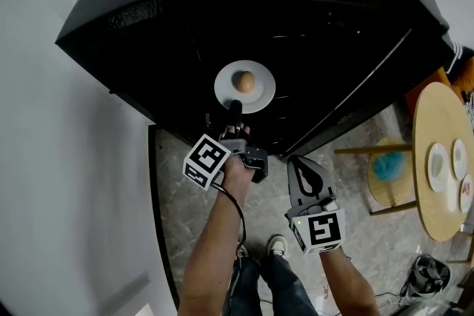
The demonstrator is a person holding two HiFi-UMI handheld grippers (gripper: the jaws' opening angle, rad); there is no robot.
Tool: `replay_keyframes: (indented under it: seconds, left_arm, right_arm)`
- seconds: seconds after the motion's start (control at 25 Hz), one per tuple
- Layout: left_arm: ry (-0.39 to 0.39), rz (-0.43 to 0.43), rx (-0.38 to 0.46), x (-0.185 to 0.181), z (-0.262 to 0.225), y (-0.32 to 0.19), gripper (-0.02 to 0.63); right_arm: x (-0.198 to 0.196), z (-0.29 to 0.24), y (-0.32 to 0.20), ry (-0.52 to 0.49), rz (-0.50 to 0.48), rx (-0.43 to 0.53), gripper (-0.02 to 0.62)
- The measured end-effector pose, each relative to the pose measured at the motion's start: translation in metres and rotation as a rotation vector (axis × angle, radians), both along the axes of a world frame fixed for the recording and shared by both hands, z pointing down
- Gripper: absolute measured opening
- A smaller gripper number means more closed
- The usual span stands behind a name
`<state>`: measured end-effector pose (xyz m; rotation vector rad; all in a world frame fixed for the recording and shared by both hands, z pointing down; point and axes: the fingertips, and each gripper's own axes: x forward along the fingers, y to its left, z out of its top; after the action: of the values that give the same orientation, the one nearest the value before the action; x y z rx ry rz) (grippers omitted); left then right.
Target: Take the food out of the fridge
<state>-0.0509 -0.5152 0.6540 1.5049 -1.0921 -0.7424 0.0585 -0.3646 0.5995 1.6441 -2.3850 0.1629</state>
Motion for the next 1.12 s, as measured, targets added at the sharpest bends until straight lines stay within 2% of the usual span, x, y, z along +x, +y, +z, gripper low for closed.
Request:
replay_keyframes:
  seconds: [0.52,0.72,1.12]
  left_arm:
    - [0.034,-0.018,-0.017,0.0003,0.0033,0.0015,0.177]
    - [0.052,-0.033,-0.027,-0.0003,0.0021,0.0015,0.114]
    - [0.069,-0.052,-0.039,0.0005,-0.0032,-0.0003,0.046]
  right_arm:
    - [-0.0018,0.0019,-0.0013,0.002,-0.002,-0.004,0.021]
    - [-0.0007,0.003,-0.0001,0.005,-0.002,-0.008,0.021]
    - [0.001,0.0032,0.0018,0.005,0.004,-0.01,0.021]
